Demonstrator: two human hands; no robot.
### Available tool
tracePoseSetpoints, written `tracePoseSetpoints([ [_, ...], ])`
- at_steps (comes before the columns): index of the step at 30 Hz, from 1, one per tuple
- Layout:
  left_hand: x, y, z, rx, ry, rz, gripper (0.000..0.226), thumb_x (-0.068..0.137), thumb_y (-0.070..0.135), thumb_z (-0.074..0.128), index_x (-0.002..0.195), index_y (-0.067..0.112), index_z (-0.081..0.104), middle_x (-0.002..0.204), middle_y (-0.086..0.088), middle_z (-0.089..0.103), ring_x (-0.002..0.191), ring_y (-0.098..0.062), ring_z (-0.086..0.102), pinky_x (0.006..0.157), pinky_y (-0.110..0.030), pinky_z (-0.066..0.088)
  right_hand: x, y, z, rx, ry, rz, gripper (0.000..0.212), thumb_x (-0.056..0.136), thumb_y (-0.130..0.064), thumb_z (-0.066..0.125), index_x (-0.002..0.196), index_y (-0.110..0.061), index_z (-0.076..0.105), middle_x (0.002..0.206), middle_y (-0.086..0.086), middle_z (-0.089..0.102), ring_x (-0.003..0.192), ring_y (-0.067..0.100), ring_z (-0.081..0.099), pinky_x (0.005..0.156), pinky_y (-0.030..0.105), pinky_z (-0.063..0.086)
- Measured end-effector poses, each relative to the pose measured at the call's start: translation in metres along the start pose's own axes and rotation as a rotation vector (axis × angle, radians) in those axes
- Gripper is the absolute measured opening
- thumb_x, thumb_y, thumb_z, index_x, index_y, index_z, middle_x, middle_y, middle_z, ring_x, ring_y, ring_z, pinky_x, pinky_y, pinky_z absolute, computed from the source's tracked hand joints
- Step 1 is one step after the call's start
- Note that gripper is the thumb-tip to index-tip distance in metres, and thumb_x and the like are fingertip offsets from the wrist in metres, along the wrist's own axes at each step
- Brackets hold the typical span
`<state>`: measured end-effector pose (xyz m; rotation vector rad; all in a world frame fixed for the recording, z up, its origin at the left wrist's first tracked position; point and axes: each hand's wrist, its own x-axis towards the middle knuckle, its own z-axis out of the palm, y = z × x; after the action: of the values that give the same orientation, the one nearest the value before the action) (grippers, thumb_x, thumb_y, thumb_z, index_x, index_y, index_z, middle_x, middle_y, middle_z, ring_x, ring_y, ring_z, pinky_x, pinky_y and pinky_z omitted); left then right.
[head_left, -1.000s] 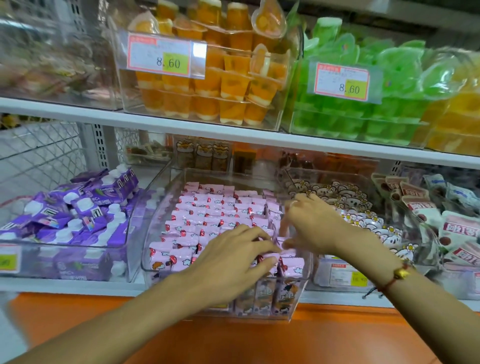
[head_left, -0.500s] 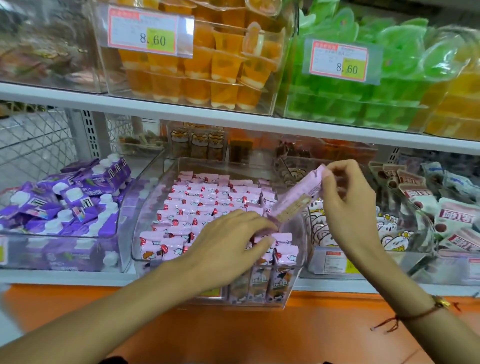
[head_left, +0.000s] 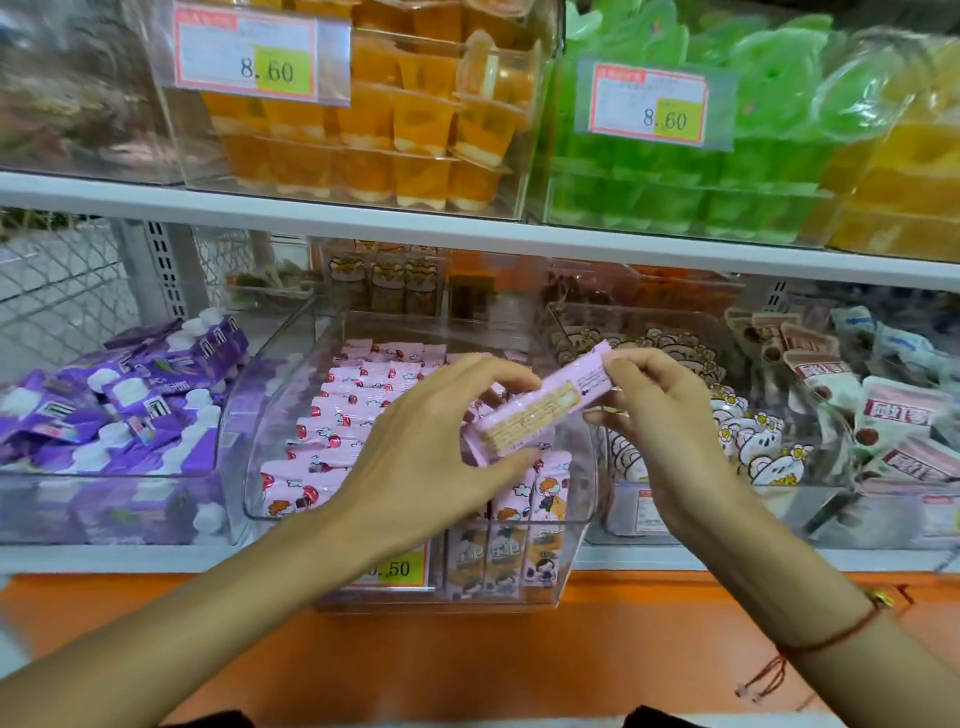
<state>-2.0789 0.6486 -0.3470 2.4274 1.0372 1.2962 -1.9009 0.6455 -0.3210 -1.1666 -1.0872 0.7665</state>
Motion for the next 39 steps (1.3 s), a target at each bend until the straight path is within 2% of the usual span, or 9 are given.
tracePoseSetpoints([
  [4,0.005,-0.002,-0.003,-0.438,0.065,-0.312,0.021,0.083,0.031,0.068,0.104,0.035,0.065,0.094,0.016,0.072,0.086,0.001,0.065,0.072,-0.014,0.052,0.003,-0.001,-0.004,-0.084,-0.026,0.025,0.012,0.095,-0.023,0.051,0.093,-0.015,0.061,0.086,-0.001,0.065,0.076,0.008,0.062,0.075,0.025,0.05],
  [7,0.008,-0.003,-0.004,-0.709,0.078,-0.619,0.018,0.084,0.041,0.064,0.093,0.028,0.072,0.074,0.015,0.071,0.065,-0.007,0.067,0.06,-0.018,0.055,0.0,-0.006,-0.008,-0.277,-0.041,-0.231,0.008,0.095,-0.026,0.052,0.095,-0.027,0.06,0.097,-0.012,0.062,0.094,0.003,0.056,0.082,0.017,0.041],
  [10,0.008,-0.003,-0.005,-0.718,0.075,-0.671,0.026,0.082,0.046,0.065,0.089,0.021,0.073,0.061,0.01,0.063,0.067,-0.009,0.069,0.054,-0.018,0.05,-0.011,-0.009,-0.005,-0.573,-0.24,-0.533,0.027,0.089,-0.034,0.055,0.116,-0.03,0.057,0.113,-0.016,0.056,0.112,0.0,0.044,0.091,0.01,0.032],
  [13,0.008,-0.002,-0.003,-0.616,0.07,-0.617,0.038,0.083,0.049,0.062,0.095,0.014,0.072,0.072,0.002,0.07,0.066,-0.005,0.07,0.059,-0.021,0.045,-0.018,-0.003,0.003,-0.923,-0.42,-0.722,0.056,0.083,-0.045,0.056,0.135,-0.029,0.045,0.129,-0.011,0.048,0.121,0.009,0.034,0.097,0.025,0.029],
  [16,0.01,0.001,0.0,-0.63,0.066,-0.561,0.04,0.086,0.05,0.055,0.098,0.015,0.07,0.078,0.003,0.074,0.068,-0.008,0.071,0.052,-0.011,0.044,-0.013,0.001,0.004,-1.011,-0.367,-0.805,0.048,0.087,-0.035,0.063,0.132,-0.026,0.051,0.115,-0.005,0.056,0.107,0.015,0.042,0.085,0.033,0.035],
  [21,0.016,0.006,0.012,-0.57,0.104,-0.529,0.036,0.093,0.057,0.039,0.101,0.031,0.063,0.085,0.011,0.072,0.077,-0.009,0.067,0.061,-0.026,0.05,-0.001,-0.001,-0.009,-0.707,-0.138,-0.696,0.031,0.085,-0.022,0.067,0.114,-0.02,0.056,0.101,-0.006,0.06,0.087,0.008,0.052,0.074,0.019,0.04],
  [26,0.014,-0.005,0.033,0.149,-0.073,-0.292,0.026,0.089,0.053,0.047,0.099,0.036,0.063,0.095,0.022,0.058,0.096,-0.005,0.05,0.07,-0.027,0.037,0.005,-0.003,-0.015,-0.214,-0.002,-0.299,0.034,0.086,-0.018,0.065,0.111,-0.013,0.044,0.091,-0.006,0.062,0.077,0.002,0.062,0.076,0.026,0.053],
  [29,0.016,-0.014,0.043,0.436,-0.277,-0.174,0.054,0.086,0.064,0.04,0.122,0.028,0.06,0.122,0.01,0.051,0.115,-0.013,0.036,0.086,-0.03,0.028,0.006,0.001,-0.019,-0.177,-0.009,-0.219,0.04,0.088,-0.015,0.063,0.117,-0.018,0.035,0.089,-0.007,0.061,0.073,-0.002,0.065,0.082,0.033,0.056],
  [39,0.009,-0.016,0.037,0.379,-0.418,0.005,0.051,0.085,0.063,0.045,0.123,0.032,0.055,0.131,0.01,0.047,0.122,-0.009,0.03,0.098,-0.032,0.028,0.008,0.009,-0.022,-0.264,-0.185,-0.328,0.034,0.09,-0.015,0.06,0.109,-0.026,0.034,0.09,-0.009,0.061,0.075,0.012,0.068,0.076,0.031,0.058],
])
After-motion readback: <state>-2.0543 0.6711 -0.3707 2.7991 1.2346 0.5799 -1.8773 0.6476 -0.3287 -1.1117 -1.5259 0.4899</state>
